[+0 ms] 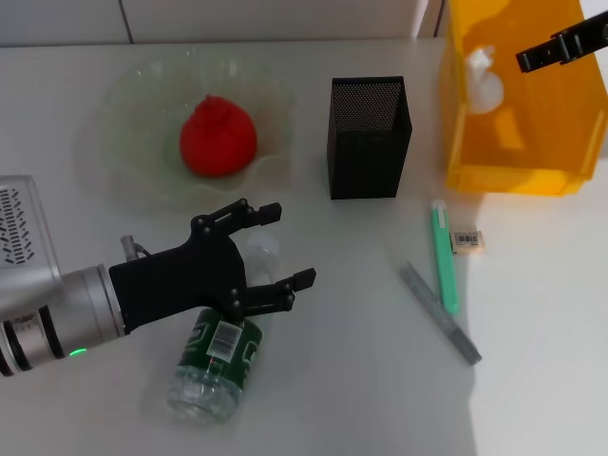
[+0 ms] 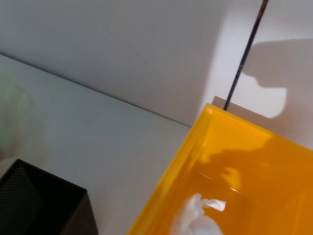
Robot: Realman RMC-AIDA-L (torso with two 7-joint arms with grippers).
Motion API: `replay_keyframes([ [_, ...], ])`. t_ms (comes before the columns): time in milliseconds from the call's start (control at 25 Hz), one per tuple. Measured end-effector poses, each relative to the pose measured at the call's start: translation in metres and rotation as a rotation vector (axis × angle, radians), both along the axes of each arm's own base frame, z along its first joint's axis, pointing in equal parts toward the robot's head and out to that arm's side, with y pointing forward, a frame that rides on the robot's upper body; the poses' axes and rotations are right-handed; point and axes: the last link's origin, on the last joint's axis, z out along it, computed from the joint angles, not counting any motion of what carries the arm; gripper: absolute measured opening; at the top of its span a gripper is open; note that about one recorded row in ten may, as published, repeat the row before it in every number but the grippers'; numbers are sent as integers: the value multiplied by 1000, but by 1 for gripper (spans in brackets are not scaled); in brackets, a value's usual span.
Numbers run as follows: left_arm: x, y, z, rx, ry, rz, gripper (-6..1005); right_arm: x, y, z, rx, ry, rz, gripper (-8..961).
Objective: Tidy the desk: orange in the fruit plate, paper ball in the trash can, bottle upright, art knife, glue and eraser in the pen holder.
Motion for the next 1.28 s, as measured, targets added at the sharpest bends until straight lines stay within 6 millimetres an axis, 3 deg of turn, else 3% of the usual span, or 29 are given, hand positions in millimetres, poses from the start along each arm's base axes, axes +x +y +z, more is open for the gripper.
replay_keyframes([
  [160,2,-3,5,7,-30,-13,865,-10,-11,3,-17,101,83,747],
  [240,3,-5,9,17,-54,-20,865,-15,-27,8,-24,176,175,784],
  [280,3,-7,14,25,-76,-19,864,-12,-47,11,-38,236,273,803],
  [320,3,-7,14,25,-76,-19,864,-12,-47,11,-38,236,273,821],
  [440,3,-9,22,25,-116,-7,864,10,-84,6,-74,363,411,840],
  [480,6,-8,27,6,-135,2,864,34,-112,-1,-94,454,519,840],
  [520,6,-8,27,6,-135,2,863,34,-112,-1,-94,454,519,840],
  [680,15,-4,40,-87,-124,44,863,71,-161,-14,-108,574,709,840],
  [840,21,3,48,-130,-106,118,862,95,-176,-26,-153,590,685,840],
  [1040,40,27,52,-250,-39,426,861,128,-185,-36,-173,567,669,840],
  [1080,56,33,48,-253,11,513,861,137,-183,-34,-163,555,660,840],
  [1120,56,33,48,-253,11,513,861,137,-183,-34,-163,555,660,839],
  [1240,83,40,40,-214,126,590,860,147,-181,-30,-156,529,648,839],
  [1280,100,45,35,-195,205,643,860,153,-182,-30,-162,522,630,839],
])
